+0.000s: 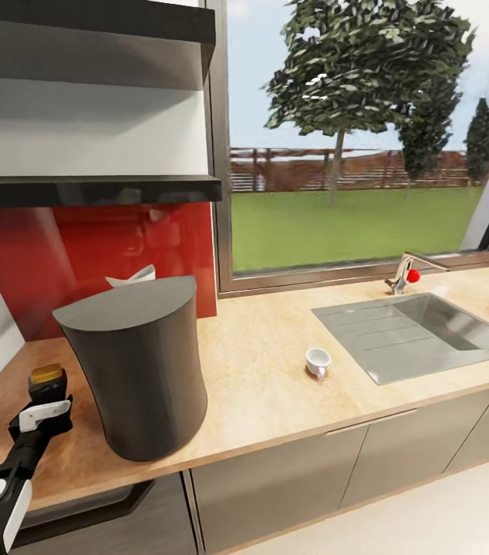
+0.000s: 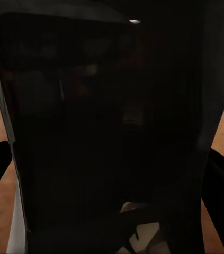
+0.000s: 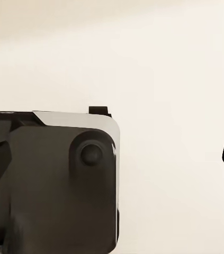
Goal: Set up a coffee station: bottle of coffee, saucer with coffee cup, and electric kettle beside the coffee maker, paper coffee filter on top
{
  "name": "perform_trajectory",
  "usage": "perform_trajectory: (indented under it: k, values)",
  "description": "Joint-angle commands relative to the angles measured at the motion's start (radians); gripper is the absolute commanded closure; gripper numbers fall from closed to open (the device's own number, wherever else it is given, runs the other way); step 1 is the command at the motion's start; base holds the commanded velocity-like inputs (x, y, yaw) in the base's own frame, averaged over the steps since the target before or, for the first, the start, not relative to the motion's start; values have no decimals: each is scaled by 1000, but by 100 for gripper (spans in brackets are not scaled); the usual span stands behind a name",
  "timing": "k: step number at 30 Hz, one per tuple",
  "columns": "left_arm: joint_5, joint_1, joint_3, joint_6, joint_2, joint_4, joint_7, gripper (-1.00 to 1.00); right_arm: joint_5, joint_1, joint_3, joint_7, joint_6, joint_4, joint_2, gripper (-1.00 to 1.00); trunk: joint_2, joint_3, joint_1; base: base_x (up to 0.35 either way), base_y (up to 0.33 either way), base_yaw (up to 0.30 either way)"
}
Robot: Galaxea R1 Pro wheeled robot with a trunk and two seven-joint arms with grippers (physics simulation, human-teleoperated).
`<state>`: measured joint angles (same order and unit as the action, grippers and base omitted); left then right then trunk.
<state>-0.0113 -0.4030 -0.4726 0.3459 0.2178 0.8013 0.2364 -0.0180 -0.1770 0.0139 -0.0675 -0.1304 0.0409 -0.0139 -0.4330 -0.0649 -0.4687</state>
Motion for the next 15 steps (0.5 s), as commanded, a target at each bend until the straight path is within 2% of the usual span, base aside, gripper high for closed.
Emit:
perform_trajectory:
  k: [1,6,11,15]
  values:
    - [0,-1,-4,2,-1,-1,8,100,-2,-1,1,-3,-3,-1,0,-100,-2,-2,-1,0,0,0]
    - [0,-2,-3,2,-4,-1,8,100,-2,-1,1,-3,-3,-1,0,-100,-2,-2,-1,0,0,-3]
    - [1,-1,-3,4,-17,-2,9,100,-2,-1,1,-3,-3,-1,0,-100,-2,-2,-1,0,0,-149]
    - [1,-1,-3,30,-18,-14,9,100,-2,-1,1,-4,-3,-1,0,-100,-2,-2,-1,0,0,-52]
